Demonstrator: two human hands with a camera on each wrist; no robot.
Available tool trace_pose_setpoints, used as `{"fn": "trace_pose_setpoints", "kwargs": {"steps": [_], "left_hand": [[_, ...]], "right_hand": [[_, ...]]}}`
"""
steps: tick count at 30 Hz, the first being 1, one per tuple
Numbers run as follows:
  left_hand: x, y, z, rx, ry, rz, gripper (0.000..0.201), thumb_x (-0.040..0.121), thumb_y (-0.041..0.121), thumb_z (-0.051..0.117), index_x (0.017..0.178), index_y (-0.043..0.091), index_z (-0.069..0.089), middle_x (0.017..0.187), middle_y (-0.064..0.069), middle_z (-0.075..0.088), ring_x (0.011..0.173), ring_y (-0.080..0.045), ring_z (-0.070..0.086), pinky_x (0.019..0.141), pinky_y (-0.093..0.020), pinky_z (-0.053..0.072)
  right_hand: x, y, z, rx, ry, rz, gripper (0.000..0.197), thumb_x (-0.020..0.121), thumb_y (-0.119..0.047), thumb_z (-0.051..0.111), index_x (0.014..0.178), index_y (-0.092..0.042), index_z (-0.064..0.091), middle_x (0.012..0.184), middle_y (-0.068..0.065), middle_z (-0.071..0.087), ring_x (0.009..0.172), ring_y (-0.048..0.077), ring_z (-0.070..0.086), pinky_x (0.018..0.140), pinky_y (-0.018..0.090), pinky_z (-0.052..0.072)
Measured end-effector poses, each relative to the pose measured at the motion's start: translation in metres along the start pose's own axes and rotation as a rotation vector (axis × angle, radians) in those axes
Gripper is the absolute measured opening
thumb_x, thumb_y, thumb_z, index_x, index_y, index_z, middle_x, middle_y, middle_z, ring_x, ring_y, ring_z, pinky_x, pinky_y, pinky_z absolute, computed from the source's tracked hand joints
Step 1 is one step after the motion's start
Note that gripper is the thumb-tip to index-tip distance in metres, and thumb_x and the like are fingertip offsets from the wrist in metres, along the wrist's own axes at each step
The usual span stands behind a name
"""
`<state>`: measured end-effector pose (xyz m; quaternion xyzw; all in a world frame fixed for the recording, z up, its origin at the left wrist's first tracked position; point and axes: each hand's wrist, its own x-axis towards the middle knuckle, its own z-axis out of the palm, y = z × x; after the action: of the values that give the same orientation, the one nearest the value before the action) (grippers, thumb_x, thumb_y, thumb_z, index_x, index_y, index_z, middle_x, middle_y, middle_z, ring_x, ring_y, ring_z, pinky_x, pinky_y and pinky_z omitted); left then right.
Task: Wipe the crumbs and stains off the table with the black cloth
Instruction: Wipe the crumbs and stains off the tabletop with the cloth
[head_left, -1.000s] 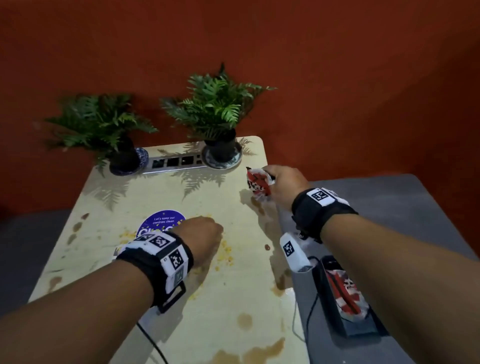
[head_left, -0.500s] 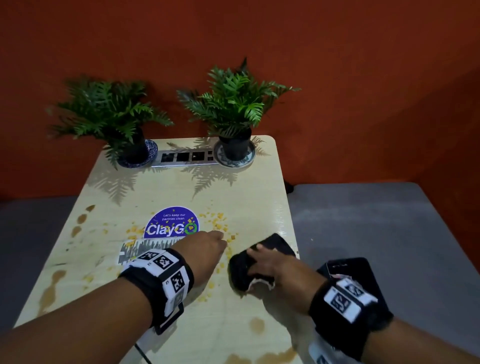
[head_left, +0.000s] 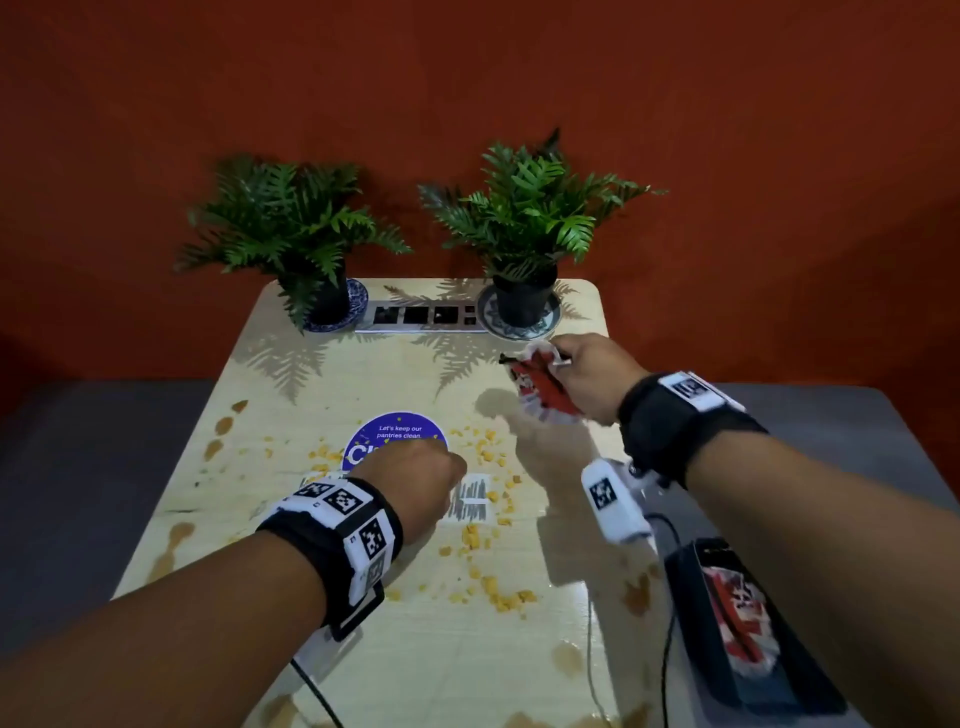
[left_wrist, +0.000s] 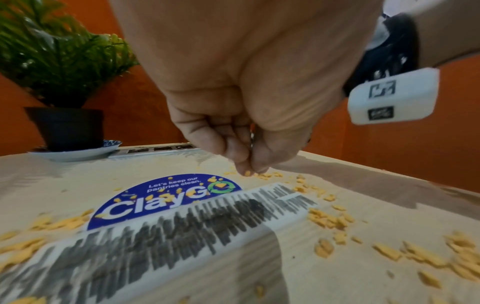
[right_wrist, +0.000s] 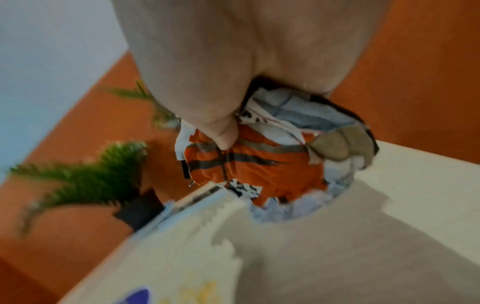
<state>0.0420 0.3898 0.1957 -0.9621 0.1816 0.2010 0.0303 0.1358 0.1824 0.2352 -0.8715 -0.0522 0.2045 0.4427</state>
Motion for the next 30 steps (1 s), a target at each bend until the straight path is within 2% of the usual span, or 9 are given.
{"fn": "trace_pose_setpoints", "kwargs": {"steps": [4, 7, 11, 15, 17, 20, 23, 26, 30], "left_hand": [[-0.001, -0.008, 0.002, -0.010, -0.004, -0.009, 0.010, 0.090, 0.010, 0.051, 0.091, 0.013, 0.061, 0.107, -0.009, 0.061, 0.097, -0.031, 0.059, 0.079, -0.039, 0.050], [-0.002, -0.014, 0.007, 0.032, -0.047, -0.036, 0.022, 0.090, 0.007, 0.050, 0.102, 0.015, 0.067, 0.112, -0.009, 0.060, 0.103, -0.031, 0.059, 0.079, -0.039, 0.047], [-0.009, -0.022, 0.019, 0.022, -0.090, -0.025, 0.022, 0.088, 0.005, 0.049, 0.095, 0.014, 0.068, 0.102, -0.009, 0.064, 0.096, -0.030, 0.063, 0.071, -0.035, 0.045], [-0.019, -0.027, 0.020, -0.034, -0.071, -0.023, 0.025, 0.089, 0.006, 0.046, 0.101, 0.015, 0.065, 0.107, -0.008, 0.062, 0.102, -0.030, 0.061, 0.074, -0.036, 0.045], [-0.023, -0.027, 0.017, -0.065, -0.042, -0.016, 0.024, 0.089, 0.008, 0.045, 0.101, 0.016, 0.063, 0.109, -0.007, 0.061, 0.103, -0.030, 0.059, 0.080, -0.039, 0.050], [-0.027, -0.027, 0.008, -0.114, 0.021, -0.036, 0.025, 0.092, 0.012, 0.042, 0.109, 0.018, 0.060, 0.118, -0.006, 0.057, 0.109, -0.029, 0.056, 0.090, -0.040, 0.048], [-0.025, -0.031, -0.001, -0.159, 0.062, -0.052, 0.041, 0.092, 0.011, 0.044, 0.129, 0.023, 0.054, 0.133, -0.002, 0.054, 0.124, -0.024, 0.050, 0.103, -0.035, 0.040], [-0.019, -0.032, -0.005, -0.112, -0.059, -0.020, 0.034, 0.091, 0.010, 0.047, 0.120, 0.019, 0.063, 0.125, -0.006, 0.059, 0.118, -0.028, 0.054, 0.095, -0.037, 0.045], [-0.012, -0.026, -0.003, 0.084, -0.270, 0.055, 0.026, 0.092, 0.005, 0.046, 0.109, 0.008, 0.066, 0.118, -0.013, 0.057, 0.104, -0.032, 0.059, 0.081, -0.037, 0.045]], "right_hand": [[0.028, 0.013, 0.028, -0.498, -0.122, -0.026, 0.029, 0.087, -0.032, 0.052, 0.109, -0.019, 0.066, 0.115, 0.007, 0.066, 0.095, 0.027, 0.060, 0.072, 0.027, 0.042], [0.007, 0.021, 0.059, -0.527, -0.161, -0.093, 0.026, 0.086, -0.048, 0.054, 0.107, -0.037, 0.065, 0.110, -0.007, 0.062, 0.096, 0.022, 0.058, 0.083, 0.033, 0.046], [-0.044, 0.027, 0.096, -0.606, -0.266, -0.209, 0.034, 0.084, -0.035, 0.061, 0.117, -0.030, 0.065, 0.131, 0.001, 0.058, 0.120, 0.027, 0.051, 0.101, 0.042, 0.039], [-0.090, 0.028, 0.119, -0.507, -0.344, -0.228, 0.060, 0.079, -0.053, 0.034, 0.127, -0.028, 0.062, 0.151, -0.004, 0.041, 0.139, 0.015, 0.034, 0.114, 0.039, 0.024], [-0.102, 0.027, 0.119, -0.447, -0.418, -0.253, 0.045, 0.080, -0.039, 0.043, 0.119, -0.037, 0.063, 0.139, -0.009, 0.054, 0.130, 0.010, 0.046, 0.112, 0.036, 0.031], [-0.099, 0.022, 0.108, -0.270, -0.386, -0.211, 0.026, 0.080, -0.023, 0.054, 0.101, -0.033, 0.067, 0.095, -0.014, 0.071, 0.086, -0.002, 0.064, 0.086, 0.028, 0.053], [-0.067, 0.009, 0.077, -0.182, -0.175, -0.141, 0.017, 0.088, -0.007, 0.057, 0.077, -0.017, 0.064, 0.073, -0.007, 0.067, 0.070, 0.005, 0.056, 0.068, 0.027, 0.055], [-0.016, -0.011, 0.042, -0.180, -0.042, -0.054, 0.025, 0.095, -0.005, 0.049, 0.078, -0.018, 0.062, 0.061, -0.006, 0.062, 0.053, 0.010, 0.057, 0.038, 0.015, 0.044], [0.051, -0.014, 0.043, -0.347, 0.004, -0.018, 0.019, 0.090, -0.006, 0.049, 0.097, -0.011, 0.066, 0.096, 0.017, 0.069, 0.092, 0.037, 0.066, 0.073, 0.037, 0.054]]}}
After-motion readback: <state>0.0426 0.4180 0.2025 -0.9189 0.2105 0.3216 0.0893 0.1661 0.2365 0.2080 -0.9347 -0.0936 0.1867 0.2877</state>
